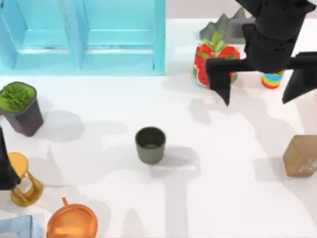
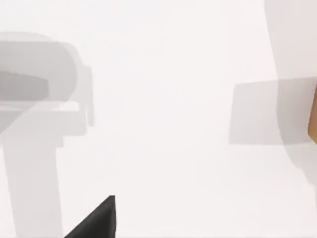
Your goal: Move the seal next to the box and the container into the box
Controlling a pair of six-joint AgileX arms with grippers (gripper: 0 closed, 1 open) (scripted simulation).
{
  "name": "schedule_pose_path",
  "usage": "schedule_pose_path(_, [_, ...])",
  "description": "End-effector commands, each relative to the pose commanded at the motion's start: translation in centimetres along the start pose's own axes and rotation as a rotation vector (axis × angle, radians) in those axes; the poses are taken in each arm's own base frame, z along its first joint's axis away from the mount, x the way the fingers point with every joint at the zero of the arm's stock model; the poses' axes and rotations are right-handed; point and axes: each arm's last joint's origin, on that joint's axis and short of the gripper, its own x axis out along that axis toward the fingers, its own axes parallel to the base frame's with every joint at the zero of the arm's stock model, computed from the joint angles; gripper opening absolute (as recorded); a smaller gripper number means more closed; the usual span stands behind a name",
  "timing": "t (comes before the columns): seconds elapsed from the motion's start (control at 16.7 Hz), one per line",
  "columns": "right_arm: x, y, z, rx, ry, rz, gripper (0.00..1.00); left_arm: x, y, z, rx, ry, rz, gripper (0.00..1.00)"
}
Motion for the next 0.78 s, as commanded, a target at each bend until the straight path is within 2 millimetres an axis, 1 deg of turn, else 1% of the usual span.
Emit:
schedule_pose_path(0.18, [0.6,8.9,-0.4,-0.026,-0.043,0.008,1.00,0.0,0.0,0.0,0.000,0.000,0.000,1.00])
schedule_pose_path(0.3, [1.5,13.6,-1.0,-0.025,-0.069,0.024,1.00,0.0,0.0,0.0,0.000,0.000,0.000,1.00])
schedule_pose_path(0.36, [2.1,15.3,-1.3,-0.019,-0.078,0.030,1.00,0.0,0.0,0.0,0.000,0.000,0.000,1.00])
schedule_pose_path(0.42, [2.8,16.7,-1.4,-0.010,-0.083,0.034,1.00,0.0,0.0,0.0,0.000,0.000,0.000,1.00])
schedule_pose_path(0.54, [4.1,18.3,-1.2,0.016,-0.087,0.036,1.00,0.0,0.0,0.0,0.000,0.000,0.000,1.00])
schedule_pose_path(0.66, [5.0,19.2,-1.1,0.031,-0.088,0.036,1.00,0.0,0.0,0.0,0.000,0.000,0.000,1.00])
schedule_pose_path(0.78, [5.1,19.4,-1.2,0.032,-0.089,0.036,1.00,0.0,0.0,0.0,0.000,0.000,0.000,1.00])
